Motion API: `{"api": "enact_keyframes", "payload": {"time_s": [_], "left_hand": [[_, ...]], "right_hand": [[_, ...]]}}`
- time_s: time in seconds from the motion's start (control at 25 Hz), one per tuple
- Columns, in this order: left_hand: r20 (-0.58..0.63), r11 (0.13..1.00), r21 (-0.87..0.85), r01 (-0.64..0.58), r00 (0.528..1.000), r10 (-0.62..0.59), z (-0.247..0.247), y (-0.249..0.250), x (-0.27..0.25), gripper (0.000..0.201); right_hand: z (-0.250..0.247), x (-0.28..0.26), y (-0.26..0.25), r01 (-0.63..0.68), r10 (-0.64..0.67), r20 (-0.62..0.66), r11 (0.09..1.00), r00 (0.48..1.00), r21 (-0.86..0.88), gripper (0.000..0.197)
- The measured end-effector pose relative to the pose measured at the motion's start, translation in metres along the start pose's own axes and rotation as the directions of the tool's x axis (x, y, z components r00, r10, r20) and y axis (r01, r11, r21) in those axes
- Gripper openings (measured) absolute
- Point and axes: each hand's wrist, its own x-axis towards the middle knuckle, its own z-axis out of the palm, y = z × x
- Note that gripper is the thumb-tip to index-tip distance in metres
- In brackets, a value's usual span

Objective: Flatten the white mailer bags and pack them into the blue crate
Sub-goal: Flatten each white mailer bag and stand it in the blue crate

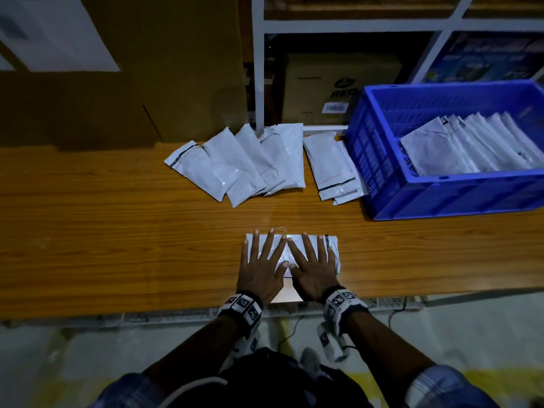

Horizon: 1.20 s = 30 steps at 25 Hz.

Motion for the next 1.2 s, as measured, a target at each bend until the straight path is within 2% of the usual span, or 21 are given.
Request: {"api": "enact_keyframes", "payload": {"time_s": [0.08, 0.16, 0.28, 0.44, 0.56, 0.68, 0.8, 0.88, 0.96, 1.2], "left_hand": [[0.018, 1.000, -0.026, 0.013, 1.000, -0.013, 0.005, -0.003, 0.000, 0.062], [0.031, 0.998, -0.061, 0.030, 0.999, -0.028, 0.008, -0.004, 0.000, 0.064], [0.001, 0.997, -0.071, 0.025, 1.000, -0.025, 0.010, -0.003, 0.000, 0.068], [-0.007, 0.998, -0.054, 0.014, 1.000, -0.014, 0.011, -0.004, 0.000, 0.066], [-0.042, 0.999, -0.045, -0.007, 0.999, 0.005, 0.005, -0.002, 0.000, 0.062], [-0.063, 0.998, 0.033, -0.058, 0.996, 0.060, 0.003, 0.006, 0.003, 0.059], [-0.024, 0.998, 0.034, -0.043, 0.999, 0.044, 0.005, 0.013, 0.004, 0.058], [-0.012, 0.999, 0.027, -0.029, 0.999, 0.029, 0.008, 0.012, 0.005, 0.059], [-0.008, 0.999, -0.002, -0.033, 0.999, 0.033, 0.006, 0.012, 0.005, 0.058], [0.028, 0.999, -0.026, -0.042, 0.999, 0.043, 0.004, 0.010, 0.004, 0.061]], "right_hand": [[-0.003, 0.004, 0.008, 0.043, -0.043, 0.023, 0.999, 0.999, 0.006, 0.061], [-0.012, 0.001, 0.012, 0.077, -0.073, -0.052, 0.994, 0.996, 0.075, 0.056], [-0.019, -0.009, 0.006, -0.013, 0.029, -0.149, 0.994, 0.988, 0.106, 0.054], [-0.003, -0.017, -0.007, -0.036, 0.033, -0.171, 0.999, 0.985, -0.016, 0.056], [-0.001, -0.013, -0.007, -0.052, 0.049, -0.152, 0.999, 0.987, -0.015, 0.056], [-0.004, -0.009, -0.004, -0.041, 0.040, -0.118, 0.999, 0.992, -0.006, 0.057], [-0.012, -0.010, -0.003, -0.039, 0.040, -0.037, 0.998, 0.999, 0.043, 0.056], [-0.022, -0.011, -0.004, -0.014, 0.020, -0.074, 0.997, 0.997, 0.071, 0.054], [-0.025, -0.012, -0.004, 0.026, -0.021, -0.151, 0.999, 0.988, 0.025, 0.054], [-0.005, -0.008, 0.001, 0.013, -0.014, -0.162, 1.000, 0.987, -0.009, 0.055]]}}
